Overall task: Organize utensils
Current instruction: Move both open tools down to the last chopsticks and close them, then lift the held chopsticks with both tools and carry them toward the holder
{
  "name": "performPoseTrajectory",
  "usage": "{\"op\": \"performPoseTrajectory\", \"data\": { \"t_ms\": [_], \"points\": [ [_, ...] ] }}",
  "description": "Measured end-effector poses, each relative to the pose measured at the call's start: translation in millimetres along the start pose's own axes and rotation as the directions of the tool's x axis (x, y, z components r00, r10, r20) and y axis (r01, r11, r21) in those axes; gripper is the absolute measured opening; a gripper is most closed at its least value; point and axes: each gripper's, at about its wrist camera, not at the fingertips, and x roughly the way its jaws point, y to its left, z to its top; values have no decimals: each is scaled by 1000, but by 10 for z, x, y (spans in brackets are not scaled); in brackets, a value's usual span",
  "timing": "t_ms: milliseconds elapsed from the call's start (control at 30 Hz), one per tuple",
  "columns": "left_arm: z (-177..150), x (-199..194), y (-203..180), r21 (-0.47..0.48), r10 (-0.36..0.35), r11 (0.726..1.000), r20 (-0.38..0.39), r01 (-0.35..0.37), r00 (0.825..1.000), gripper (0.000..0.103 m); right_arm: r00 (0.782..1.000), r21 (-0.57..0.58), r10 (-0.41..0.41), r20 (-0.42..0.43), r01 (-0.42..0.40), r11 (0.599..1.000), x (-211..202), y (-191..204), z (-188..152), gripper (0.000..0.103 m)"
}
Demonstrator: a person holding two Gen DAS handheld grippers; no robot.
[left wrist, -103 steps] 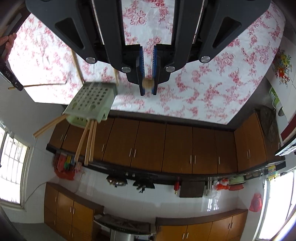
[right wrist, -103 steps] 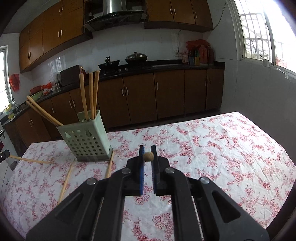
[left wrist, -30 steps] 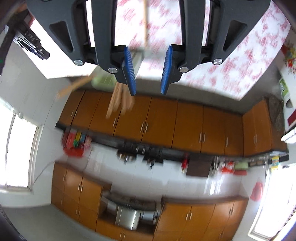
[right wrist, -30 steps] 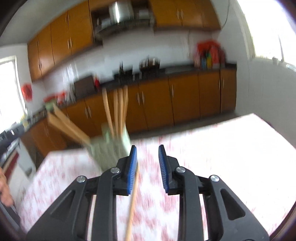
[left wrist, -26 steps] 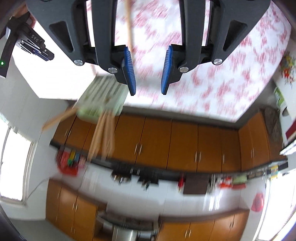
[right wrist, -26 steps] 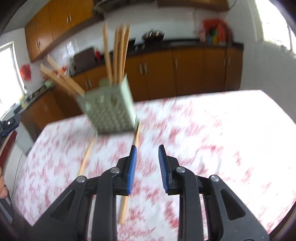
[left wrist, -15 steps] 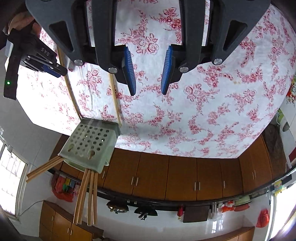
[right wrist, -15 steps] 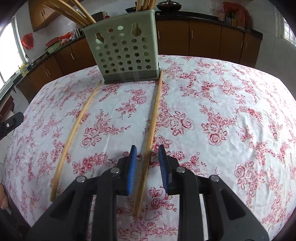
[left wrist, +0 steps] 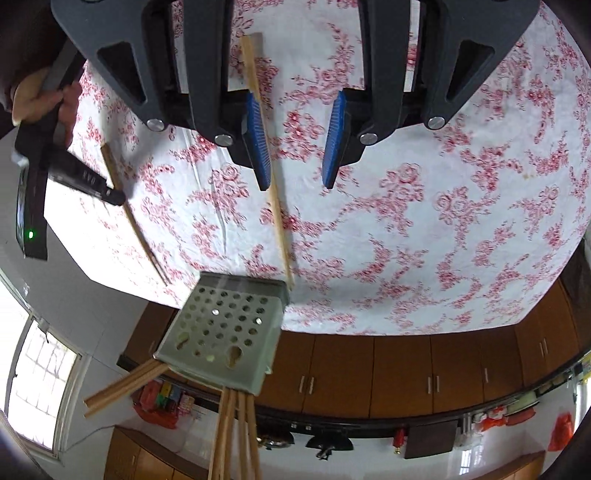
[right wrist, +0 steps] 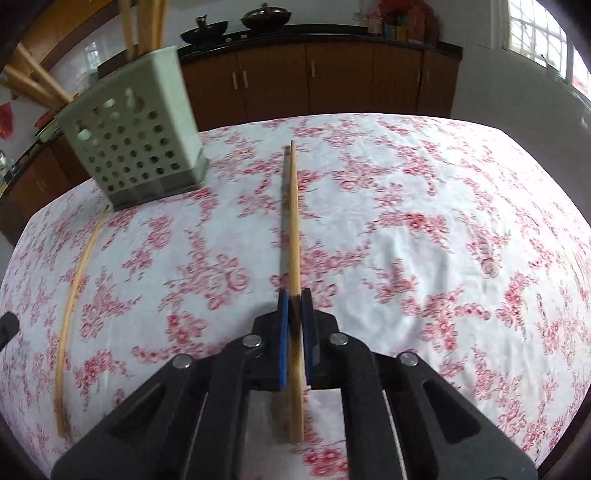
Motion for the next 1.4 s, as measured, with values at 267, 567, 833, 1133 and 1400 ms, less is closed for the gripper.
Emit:
{"op": "performPoseTrajectory", "data": {
  "t_ms": [267,567,833,1133,1400],
  "points": [
    [-100,245,-220,55,15,998,-72,-11,997,41,1000,-14,-16,6,16,1000,-41,-120,-19,8],
    [-143,410,-271,99,129,988,-77,-122,989,8,1000,-45,3,3,-3,999,6,-15,-2,8],
    [170,524,369,-28,224,974,-83,-227,971,8,999,-120,34,5,-33,992,94,183,78,8],
    [304,643,559,-44,199,978,-63,-202,978,8,999,-143,45,14,-43,989,134,233,115,8],
    [287,634,535,-38,200,979,-50,-202,978,9,998,-131,57,10,-56,990,127,210,99,9]
  ]
}}
